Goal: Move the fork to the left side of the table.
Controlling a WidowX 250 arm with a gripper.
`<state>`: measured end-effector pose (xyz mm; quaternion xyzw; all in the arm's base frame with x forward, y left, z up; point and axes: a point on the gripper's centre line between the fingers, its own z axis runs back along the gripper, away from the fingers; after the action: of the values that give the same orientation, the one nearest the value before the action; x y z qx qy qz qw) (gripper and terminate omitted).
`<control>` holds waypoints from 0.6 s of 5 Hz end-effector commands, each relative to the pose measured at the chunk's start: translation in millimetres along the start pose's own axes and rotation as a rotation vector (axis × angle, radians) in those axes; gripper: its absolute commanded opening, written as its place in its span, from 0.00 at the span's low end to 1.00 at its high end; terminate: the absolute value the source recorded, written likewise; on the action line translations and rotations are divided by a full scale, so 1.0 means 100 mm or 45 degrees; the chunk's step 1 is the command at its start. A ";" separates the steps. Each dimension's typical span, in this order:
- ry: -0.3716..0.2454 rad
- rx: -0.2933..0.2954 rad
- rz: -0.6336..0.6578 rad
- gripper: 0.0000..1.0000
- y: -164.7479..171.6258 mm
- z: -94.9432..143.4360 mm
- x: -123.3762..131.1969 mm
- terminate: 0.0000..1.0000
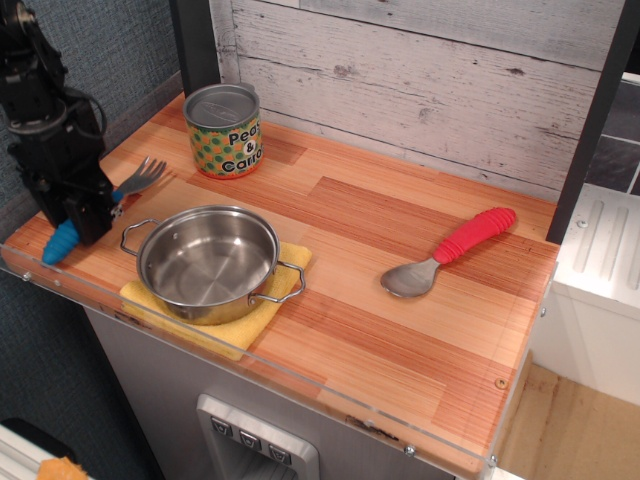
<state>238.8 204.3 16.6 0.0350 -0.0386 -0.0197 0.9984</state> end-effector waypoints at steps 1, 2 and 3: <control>-0.097 0.040 -0.001 1.00 0.09 0.22 0.23 0.00; -0.115 0.054 0.007 1.00 0.08 0.32 0.23 0.00; -0.133 0.097 0.052 1.00 0.07 0.53 0.22 0.00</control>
<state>235.6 199.4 54.6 0.0566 -0.0745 0.0060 0.9956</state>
